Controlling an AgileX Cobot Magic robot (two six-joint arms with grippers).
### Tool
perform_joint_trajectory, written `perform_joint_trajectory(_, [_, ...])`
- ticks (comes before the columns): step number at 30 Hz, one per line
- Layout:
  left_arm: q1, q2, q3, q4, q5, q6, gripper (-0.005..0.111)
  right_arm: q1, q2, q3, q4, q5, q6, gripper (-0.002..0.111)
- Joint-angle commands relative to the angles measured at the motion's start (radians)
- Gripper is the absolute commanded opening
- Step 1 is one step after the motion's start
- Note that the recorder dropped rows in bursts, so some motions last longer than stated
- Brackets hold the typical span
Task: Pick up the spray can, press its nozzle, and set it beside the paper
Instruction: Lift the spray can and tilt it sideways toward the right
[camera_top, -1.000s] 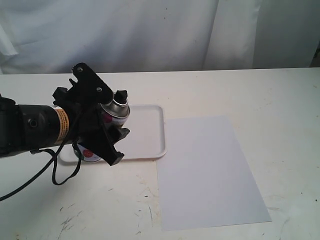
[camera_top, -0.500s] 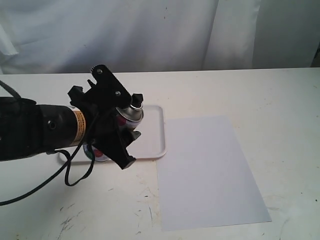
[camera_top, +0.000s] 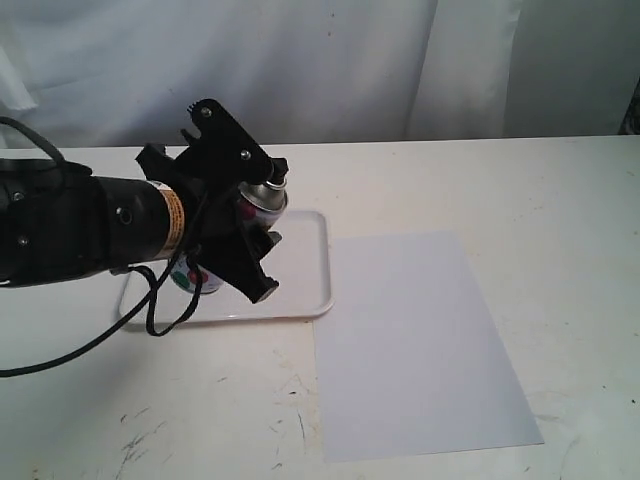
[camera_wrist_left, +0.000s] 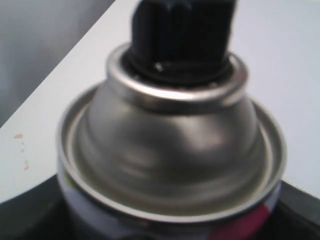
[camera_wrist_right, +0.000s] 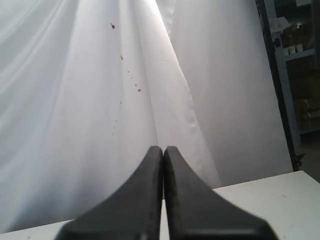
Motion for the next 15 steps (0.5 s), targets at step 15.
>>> perform_joint_trajectory(15, [-0.156, 0.153, -0.231, -0.116, 0.265, 0.222, 0.0, -0.008, 0.927, -0.667, 0.361, 0.751, -0.272, 0.0])
